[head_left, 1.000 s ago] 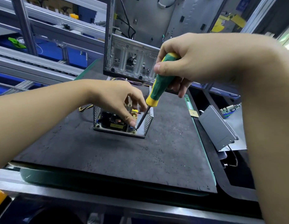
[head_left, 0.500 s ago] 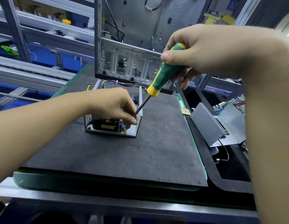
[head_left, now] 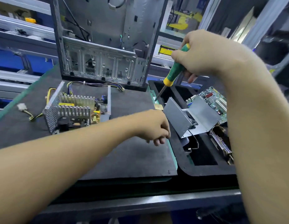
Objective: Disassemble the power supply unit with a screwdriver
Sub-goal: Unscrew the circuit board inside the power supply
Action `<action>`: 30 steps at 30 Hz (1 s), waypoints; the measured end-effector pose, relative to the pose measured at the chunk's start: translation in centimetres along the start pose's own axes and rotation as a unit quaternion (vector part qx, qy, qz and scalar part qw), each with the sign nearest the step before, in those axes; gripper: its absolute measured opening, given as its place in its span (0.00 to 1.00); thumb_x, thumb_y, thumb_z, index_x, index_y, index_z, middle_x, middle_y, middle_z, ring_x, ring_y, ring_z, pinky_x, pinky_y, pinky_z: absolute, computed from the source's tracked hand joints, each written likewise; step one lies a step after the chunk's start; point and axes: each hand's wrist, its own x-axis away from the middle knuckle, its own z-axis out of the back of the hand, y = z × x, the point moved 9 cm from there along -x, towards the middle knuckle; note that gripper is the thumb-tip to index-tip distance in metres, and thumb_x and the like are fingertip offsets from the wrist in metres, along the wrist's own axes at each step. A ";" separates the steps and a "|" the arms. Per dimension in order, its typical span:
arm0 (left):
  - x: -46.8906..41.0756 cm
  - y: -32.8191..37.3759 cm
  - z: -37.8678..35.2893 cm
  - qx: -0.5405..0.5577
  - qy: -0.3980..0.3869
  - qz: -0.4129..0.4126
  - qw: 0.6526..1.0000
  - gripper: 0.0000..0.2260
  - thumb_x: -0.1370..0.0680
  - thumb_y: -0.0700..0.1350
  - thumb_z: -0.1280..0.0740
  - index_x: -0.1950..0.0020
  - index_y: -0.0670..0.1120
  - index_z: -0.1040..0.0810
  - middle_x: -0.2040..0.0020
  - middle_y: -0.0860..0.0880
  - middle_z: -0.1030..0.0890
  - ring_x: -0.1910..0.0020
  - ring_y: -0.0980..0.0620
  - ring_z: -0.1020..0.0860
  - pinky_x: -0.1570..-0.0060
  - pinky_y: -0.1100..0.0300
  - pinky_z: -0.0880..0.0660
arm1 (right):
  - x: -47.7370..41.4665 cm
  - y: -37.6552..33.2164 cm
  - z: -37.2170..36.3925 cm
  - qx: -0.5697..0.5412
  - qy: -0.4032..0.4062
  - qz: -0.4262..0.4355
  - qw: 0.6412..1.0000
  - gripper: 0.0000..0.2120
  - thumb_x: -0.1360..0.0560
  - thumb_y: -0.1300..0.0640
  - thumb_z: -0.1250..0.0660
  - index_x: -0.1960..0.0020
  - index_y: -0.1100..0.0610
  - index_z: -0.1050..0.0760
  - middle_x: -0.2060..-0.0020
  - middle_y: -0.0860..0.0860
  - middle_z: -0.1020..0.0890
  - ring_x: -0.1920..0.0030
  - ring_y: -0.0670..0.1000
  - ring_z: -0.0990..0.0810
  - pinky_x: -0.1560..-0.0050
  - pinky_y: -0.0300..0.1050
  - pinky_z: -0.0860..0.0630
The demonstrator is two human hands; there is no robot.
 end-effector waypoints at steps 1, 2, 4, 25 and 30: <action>-1.6 -0.2 -1.8 0.082 -0.014 0.024 0.996 0.10 0.19 0.35 0.40 0.45 0.38 0.19 0.58 0.44 0.17 0.63 0.49 0.19 0.68 0.63 0.23 | 0.2 0.6 0.0 -0.001 -0.005 -0.008 1.000 0.19 0.18 0.50 0.41 0.46 0.67 0.26 0.65 0.58 0.15 0.67 0.58 0.15 0.52 0.59 0.18; -2.9 -0.4 -3.4 0.154 -0.024 0.046 0.987 0.10 0.19 0.32 0.41 0.42 0.35 0.21 0.56 0.40 0.19 0.60 0.45 0.20 0.66 0.61 0.23 | 0.5 1.2 -0.1 -0.001 -0.012 -0.015 1.000 0.18 0.18 0.50 0.41 0.47 0.66 0.26 0.65 0.58 0.15 0.67 0.58 0.15 0.53 0.60 0.18; -4.7 0.0 -5.9 0.261 -0.056 0.064 0.962 0.11 0.19 0.30 0.40 0.37 0.36 0.26 0.51 0.37 0.22 0.55 0.43 0.23 0.62 0.62 0.24 | 1.0 2.1 -0.4 0.005 -0.025 -0.023 0.999 0.17 0.18 0.49 0.41 0.47 0.64 0.26 0.65 0.58 0.15 0.67 0.57 0.15 0.53 0.60 0.18; 14.6 -5.9 16.3 -0.126 0.147 -0.040 0.980 0.08 0.29 0.44 0.27 0.52 0.54 0.20 0.54 0.58 0.18 0.50 0.60 0.21 0.46 0.61 0.27 | 0.3 -13.8 -1.1 -0.176 0.059 0.152 0.971 0.17 0.27 0.46 0.36 0.56 0.61 0.25 0.70 0.50 0.26 0.70 0.50 0.31 0.71 0.42 0.33; 16.9 -10.0 16.5 -0.197 0.131 -0.012 0.972 0.15 0.30 0.46 0.21 0.44 0.53 0.16 0.43 0.63 0.22 0.43 0.67 0.27 0.41 0.69 0.33 | 1.2 -20.4 -5.7 -0.145 -0.019 0.248 0.958 0.12 0.25 0.48 0.35 0.57 0.57 0.26 0.68 0.48 0.25 0.69 0.48 0.30 0.68 0.43 0.35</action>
